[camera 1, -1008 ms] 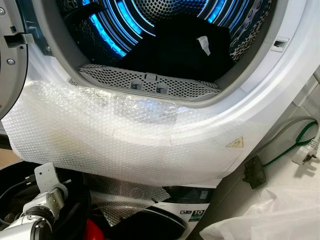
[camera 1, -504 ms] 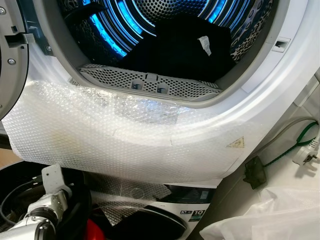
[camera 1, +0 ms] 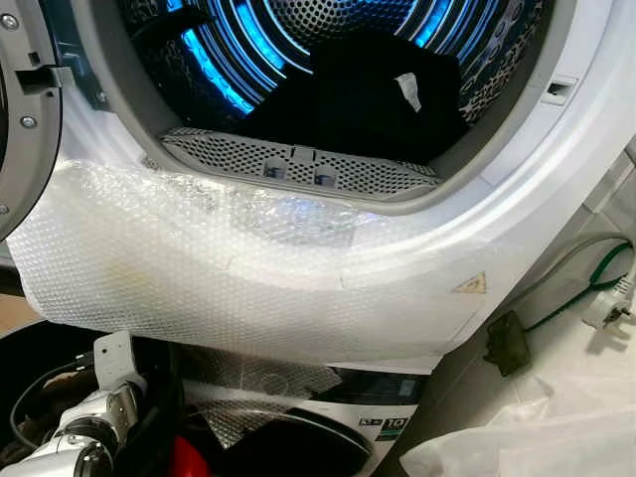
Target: Clothes washing
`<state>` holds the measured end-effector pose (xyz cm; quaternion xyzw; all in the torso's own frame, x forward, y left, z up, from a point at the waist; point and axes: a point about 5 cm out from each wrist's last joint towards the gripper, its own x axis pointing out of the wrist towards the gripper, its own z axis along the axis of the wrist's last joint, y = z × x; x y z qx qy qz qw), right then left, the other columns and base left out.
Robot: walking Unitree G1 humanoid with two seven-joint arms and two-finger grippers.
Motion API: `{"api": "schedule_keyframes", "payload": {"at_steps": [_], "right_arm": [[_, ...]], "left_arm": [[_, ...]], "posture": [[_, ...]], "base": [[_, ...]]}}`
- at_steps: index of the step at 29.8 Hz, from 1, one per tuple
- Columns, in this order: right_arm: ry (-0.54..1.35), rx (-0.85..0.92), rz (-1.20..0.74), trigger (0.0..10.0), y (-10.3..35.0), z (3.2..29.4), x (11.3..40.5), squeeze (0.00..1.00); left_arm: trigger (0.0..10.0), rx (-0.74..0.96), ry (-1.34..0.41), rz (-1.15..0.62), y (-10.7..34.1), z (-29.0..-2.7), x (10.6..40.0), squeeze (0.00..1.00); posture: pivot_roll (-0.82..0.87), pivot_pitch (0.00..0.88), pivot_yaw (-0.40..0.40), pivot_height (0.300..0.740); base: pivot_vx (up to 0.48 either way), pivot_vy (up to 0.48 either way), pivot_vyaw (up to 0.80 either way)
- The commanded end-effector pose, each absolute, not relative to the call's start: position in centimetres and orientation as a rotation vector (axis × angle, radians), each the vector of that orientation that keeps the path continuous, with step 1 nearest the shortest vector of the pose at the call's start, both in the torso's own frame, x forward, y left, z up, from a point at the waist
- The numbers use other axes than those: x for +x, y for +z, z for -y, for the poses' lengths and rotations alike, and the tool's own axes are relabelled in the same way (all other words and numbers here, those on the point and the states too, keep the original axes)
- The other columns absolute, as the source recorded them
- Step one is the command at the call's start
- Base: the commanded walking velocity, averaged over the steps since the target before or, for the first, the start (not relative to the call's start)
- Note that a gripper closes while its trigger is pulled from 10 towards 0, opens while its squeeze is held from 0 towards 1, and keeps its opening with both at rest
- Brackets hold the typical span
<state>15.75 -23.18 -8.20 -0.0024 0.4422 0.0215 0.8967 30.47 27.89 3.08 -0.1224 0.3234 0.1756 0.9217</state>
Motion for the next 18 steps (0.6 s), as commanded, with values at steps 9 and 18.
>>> {"api": "schedule_keyframes", "payload": {"at_steps": [9,18], "right_arm": [[0.128,0.028,-0.925,10.0,-8.1,20.7,17.4,0.00],[0.219,0.076,-0.927,10.0,-7.9,17.8,18.9,0.00]], "left_arm": [[0.0,-0.327,0.305,-0.608,2.9,-27.9,30.2,0.00],[0.0,-0.382,0.064,-0.526,3.2,-28.6,29.0,0.00]], "posture": [[-0.04,0.000,-0.122,0.740],[0.05,0.000,-0.092,0.740]], "base": [[0.000,0.000,0.00],[0.000,0.000,0.00]]}}
